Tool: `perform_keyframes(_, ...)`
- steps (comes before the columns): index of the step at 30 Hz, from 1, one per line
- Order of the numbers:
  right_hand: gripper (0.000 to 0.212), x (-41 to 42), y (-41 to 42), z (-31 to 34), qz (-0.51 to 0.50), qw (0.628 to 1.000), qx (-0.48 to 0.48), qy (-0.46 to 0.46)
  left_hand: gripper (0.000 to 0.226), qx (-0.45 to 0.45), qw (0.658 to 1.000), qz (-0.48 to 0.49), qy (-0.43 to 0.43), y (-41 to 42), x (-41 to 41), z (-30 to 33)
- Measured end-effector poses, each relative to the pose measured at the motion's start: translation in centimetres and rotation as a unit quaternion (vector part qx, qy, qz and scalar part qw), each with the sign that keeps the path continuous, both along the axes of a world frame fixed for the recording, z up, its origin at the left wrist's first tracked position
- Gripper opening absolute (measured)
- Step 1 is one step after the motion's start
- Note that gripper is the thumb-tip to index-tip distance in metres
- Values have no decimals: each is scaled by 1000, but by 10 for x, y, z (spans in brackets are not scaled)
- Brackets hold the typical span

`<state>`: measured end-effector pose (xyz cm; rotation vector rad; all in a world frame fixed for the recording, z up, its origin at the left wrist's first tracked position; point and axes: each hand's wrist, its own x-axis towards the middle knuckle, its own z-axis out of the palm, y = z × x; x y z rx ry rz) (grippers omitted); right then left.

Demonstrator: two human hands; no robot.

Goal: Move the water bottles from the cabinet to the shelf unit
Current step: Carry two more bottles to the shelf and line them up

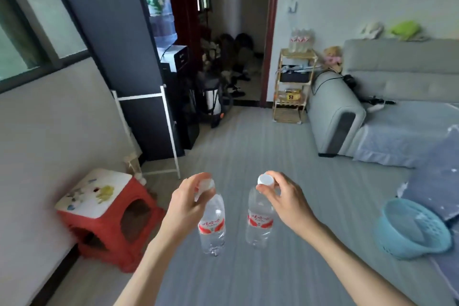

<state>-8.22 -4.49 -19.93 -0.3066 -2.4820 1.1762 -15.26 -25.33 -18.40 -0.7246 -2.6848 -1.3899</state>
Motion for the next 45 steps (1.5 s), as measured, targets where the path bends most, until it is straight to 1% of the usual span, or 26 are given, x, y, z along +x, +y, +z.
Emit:
perform_keyframes(4,31,-45,55,-2,-68,997,-33,-9,26,-10,998,-54,-21,62,-70,-1)
perform_keyframes(10,29,-121,152,-11,-109,993,-38,-34,27,-16,994,-108,-27,172,-164,-8)
perform_keyframes(19,27,-255,327,-10,-109,993,-21,-36,30,-17,994,-107,-24,344,-304,-7)
perform_keyframes(25,29,-357,412,-8,-104,993,22,-42,32,-6,993,-107,-39,433,-400,-1)
perform_keyframes(30,29,-442,478,-16,-116,992,-11,-53,30,-7,992,-116,-40,503,-493,-12)
perform_keyframes(36,32,-555,553,-13,-131,989,-18,-71,30,-17,987,-151,-46,579,-623,-14)
perform_keyframes(41,28,-638,623,-2,-175,983,-26,-43,31,-20,984,-171,-36,650,-714,-1)
perform_keyframes(45,25,-696,680,-2,-190,981,-31,-25,31,-25,983,-179,-39,705,-773,-2)
